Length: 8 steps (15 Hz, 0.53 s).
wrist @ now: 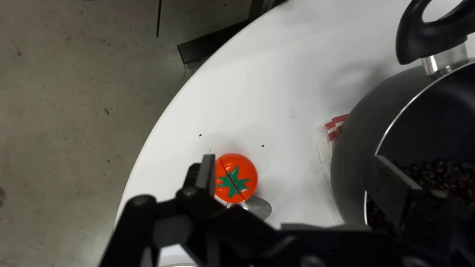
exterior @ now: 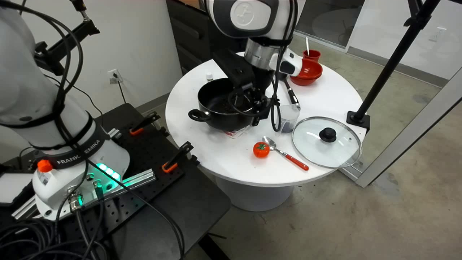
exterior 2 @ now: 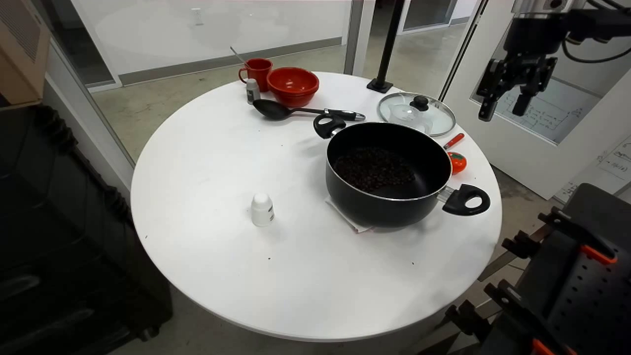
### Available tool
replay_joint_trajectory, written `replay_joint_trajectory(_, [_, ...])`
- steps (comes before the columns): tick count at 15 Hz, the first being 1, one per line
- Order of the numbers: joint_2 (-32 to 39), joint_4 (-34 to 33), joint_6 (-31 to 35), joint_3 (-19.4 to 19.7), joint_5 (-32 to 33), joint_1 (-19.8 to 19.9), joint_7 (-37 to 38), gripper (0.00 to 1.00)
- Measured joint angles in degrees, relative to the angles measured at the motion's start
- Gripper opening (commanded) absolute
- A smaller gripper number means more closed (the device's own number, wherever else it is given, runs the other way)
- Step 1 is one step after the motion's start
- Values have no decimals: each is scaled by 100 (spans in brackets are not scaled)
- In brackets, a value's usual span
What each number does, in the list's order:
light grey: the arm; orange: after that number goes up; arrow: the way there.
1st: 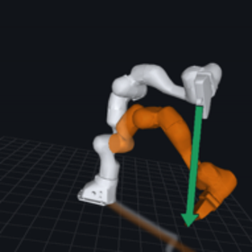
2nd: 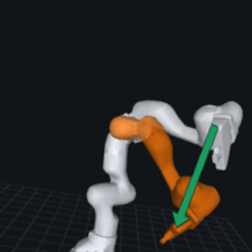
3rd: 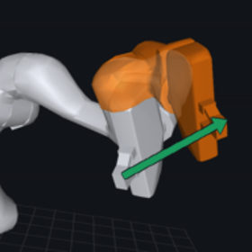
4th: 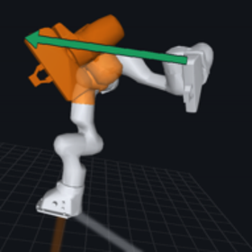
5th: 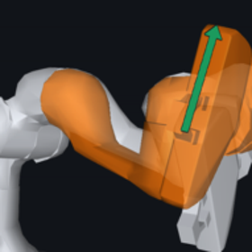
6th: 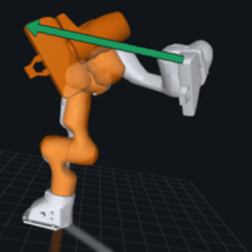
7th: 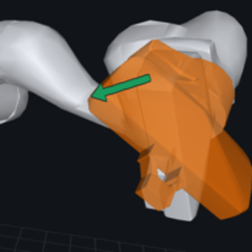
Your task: Pick the tomato and put it in the pot
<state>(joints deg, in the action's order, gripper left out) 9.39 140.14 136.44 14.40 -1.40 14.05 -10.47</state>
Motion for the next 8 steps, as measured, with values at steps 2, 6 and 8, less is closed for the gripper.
replay_joint_trajectory(2, [174, 11, 337, -5, 245, -3, 4, 100])
replay_joint_trajectory(6, [466, 22, 891, 16, 963, -7, 105, 100])
replay_joint_trajectory(8, [617, 39, 1253, 45, 1297, -10, 197, 100])
